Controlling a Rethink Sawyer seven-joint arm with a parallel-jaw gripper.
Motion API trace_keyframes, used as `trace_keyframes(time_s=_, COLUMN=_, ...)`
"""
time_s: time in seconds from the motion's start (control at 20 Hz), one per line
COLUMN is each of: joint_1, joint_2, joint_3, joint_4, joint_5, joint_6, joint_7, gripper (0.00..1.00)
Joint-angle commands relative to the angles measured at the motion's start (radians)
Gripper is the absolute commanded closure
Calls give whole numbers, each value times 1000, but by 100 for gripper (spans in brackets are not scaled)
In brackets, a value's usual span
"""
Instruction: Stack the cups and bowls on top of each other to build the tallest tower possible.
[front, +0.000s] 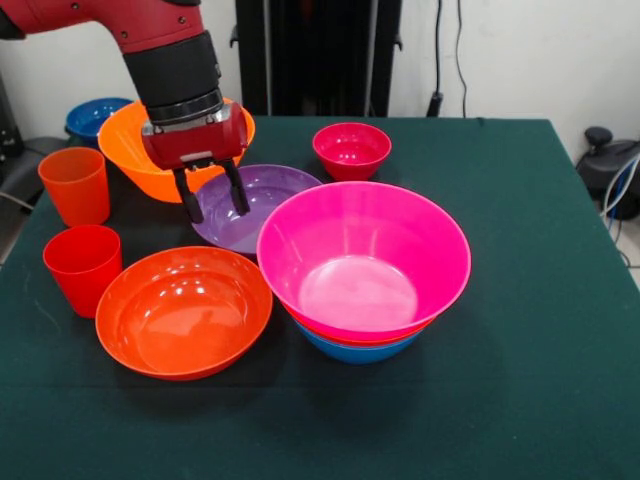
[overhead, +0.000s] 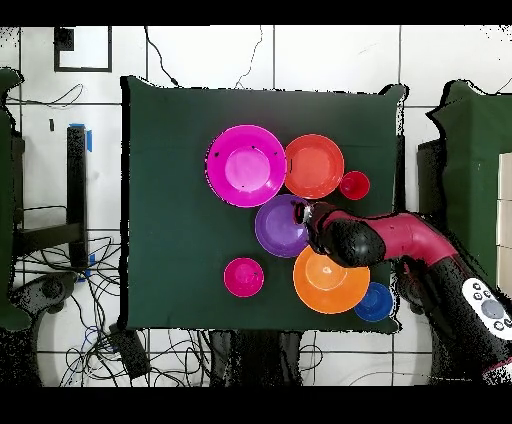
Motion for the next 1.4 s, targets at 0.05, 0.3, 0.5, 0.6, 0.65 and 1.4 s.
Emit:
trace_keyframes(time_s=0.05, joint_1=35, joint_2=52, joint_3=6, joint_4=-64, joint_5=-41, joint_6=40, joint_7=-293, gripper=0)
trace_keyframes(time_s=0.3, joint_1=34, joint_2=85, joint_3=8, joint_4=-86, joint_5=-44, joint_6=47, joint_7=-321, gripper=0)
trace_keyframes(time_s=0.5, joint_1=33, joint_2=58, joint_3=19, joint_4=-89, joint_5=-32, joint_6=73, joint_7=-334, gripper=0)
trace_keyframes(time_s=0.6, joint_1=26, joint_2=31, joint_3=24, joint_4=-77, joint_5=-23, joint_6=86, joint_7=-335, gripper=0)
trace_keyframes(time_s=0.65, joint_1=23, joint_2=21, joint_3=27, joint_4=-72, joint_5=-20, joint_6=89, joint_7=-335, gripper=0)
trace_keyframes(time_s=1.4, joint_1=-13, joint_2=-89, joint_3=59, joint_4=-24, joint_5=23, joint_6=153, joint_7=-355, gripper=0)
